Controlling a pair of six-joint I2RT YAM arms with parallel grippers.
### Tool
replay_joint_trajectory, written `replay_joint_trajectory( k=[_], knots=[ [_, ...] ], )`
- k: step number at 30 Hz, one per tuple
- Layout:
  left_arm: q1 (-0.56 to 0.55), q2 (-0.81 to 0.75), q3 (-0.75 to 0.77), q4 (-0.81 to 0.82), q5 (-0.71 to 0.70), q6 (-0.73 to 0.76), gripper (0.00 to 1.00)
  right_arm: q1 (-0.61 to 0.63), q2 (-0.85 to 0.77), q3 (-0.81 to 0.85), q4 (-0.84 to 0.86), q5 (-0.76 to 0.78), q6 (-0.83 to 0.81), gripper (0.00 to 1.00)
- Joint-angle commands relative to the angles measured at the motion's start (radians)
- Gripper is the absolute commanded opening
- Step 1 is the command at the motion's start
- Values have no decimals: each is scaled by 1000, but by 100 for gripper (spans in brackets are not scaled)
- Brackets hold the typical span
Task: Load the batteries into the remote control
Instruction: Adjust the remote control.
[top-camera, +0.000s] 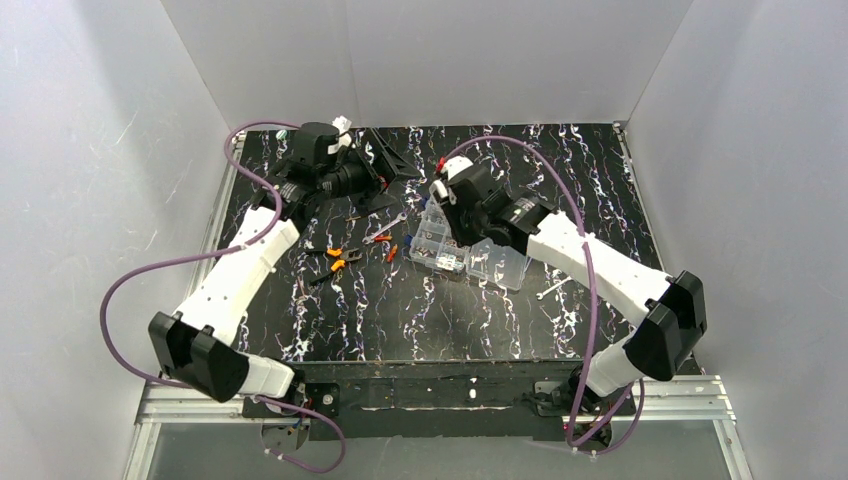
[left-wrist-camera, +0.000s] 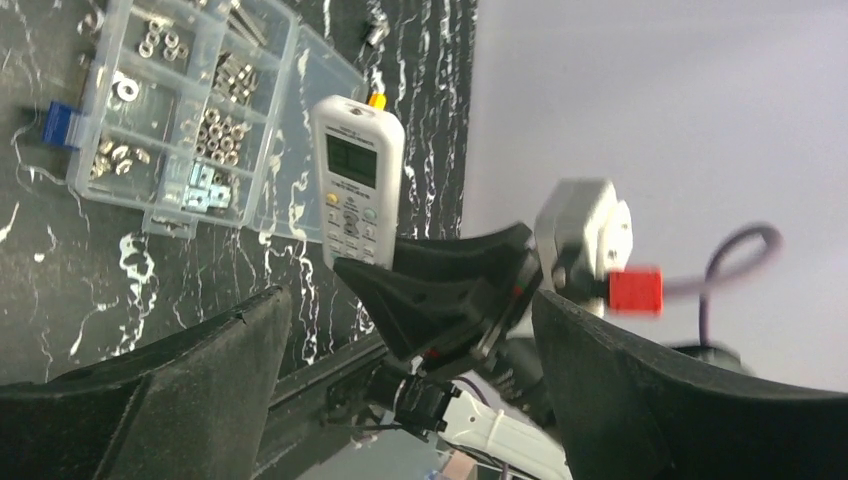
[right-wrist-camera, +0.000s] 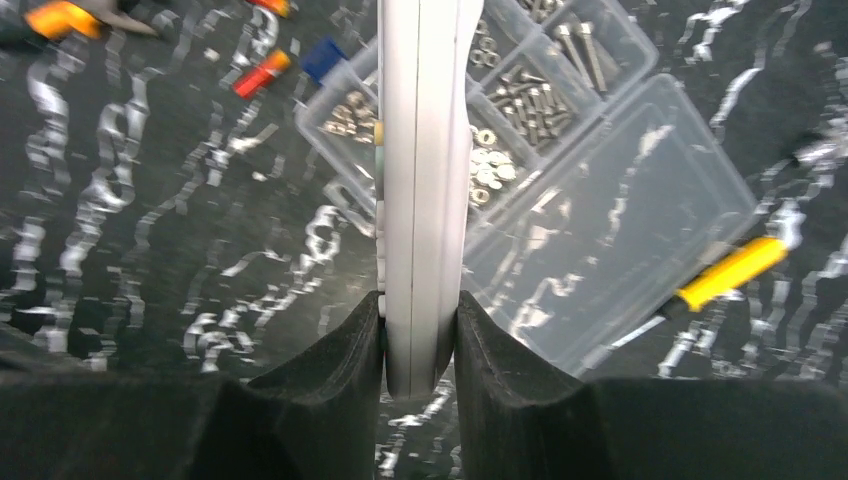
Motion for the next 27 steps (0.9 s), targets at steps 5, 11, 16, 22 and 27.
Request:
replay_joint_trajectory(
  k=[5,11,16,22,27],
  knots=[
    [5,74,76,-157,92,-61,84,103,-82,-50,75,235,-190,1],
    [5,86,80,-160,99,-115,83,150,-118,-86,162,201,-297,1],
    [4,99,86,-154,109,-155,82,174,-97,-65,176,208,-356,1],
    [-4,118,78,-151,129,-180,76,199,-71,-38,197,251,-397,1],
    [-8,117,60,-151,130,-183,73,216,-73,-32,224,299,-420,1]
  ],
)
